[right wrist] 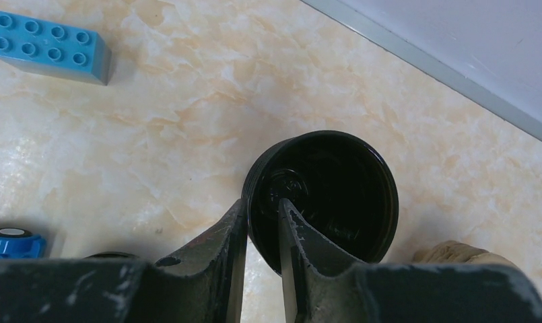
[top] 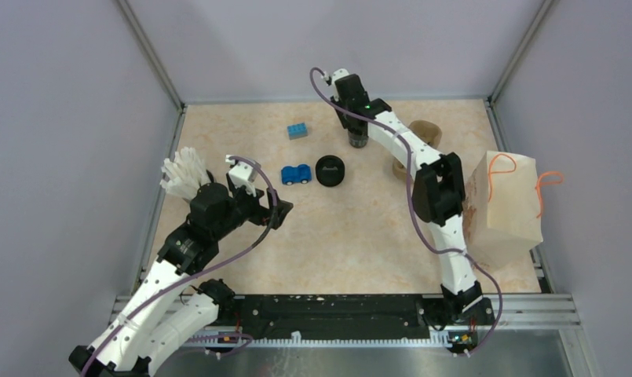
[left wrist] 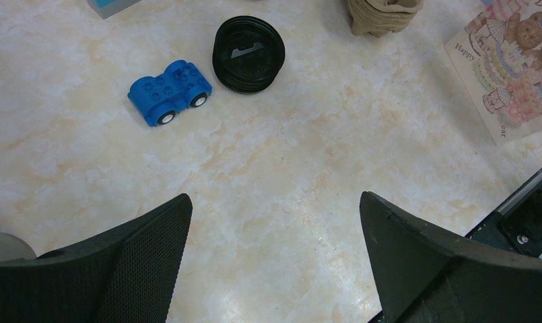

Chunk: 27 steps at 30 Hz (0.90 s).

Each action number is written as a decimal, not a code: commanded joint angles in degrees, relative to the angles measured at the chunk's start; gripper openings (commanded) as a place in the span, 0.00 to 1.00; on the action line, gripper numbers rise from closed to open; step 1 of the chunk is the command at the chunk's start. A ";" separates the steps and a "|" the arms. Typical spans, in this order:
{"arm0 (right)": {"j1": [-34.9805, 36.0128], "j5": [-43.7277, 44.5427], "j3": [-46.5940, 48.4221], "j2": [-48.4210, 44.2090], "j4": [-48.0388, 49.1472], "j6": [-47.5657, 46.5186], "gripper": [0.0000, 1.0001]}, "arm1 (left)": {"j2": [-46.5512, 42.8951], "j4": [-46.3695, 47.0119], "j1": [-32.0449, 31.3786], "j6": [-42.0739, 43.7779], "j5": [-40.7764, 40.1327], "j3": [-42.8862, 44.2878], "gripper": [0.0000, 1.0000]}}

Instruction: Pack the takeout coffee

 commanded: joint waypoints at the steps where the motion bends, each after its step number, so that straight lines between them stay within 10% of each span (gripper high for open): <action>1: -0.65 -0.16 2.76 1.05 0.40 -0.31 0.23 | 0.02 2.35 -0.19 0.54 -0.35 0.27 0.99; 10: -0.65 0.04 2.31 0.69 1.04 -1.09 0.09 | 0.42 2.35 -0.19 0.54 -0.09 0.26 0.99; 18: -0.71 -1.37 2.77 0.07 1.32 -0.84 0.19 | 0.55 2.35 -0.19 0.54 0.06 0.22 0.99; 27: -0.75 -3.09 2.83 -0.16 1.67 -0.58 0.00 | 0.44 2.35 -0.19 0.54 0.14 0.22 0.99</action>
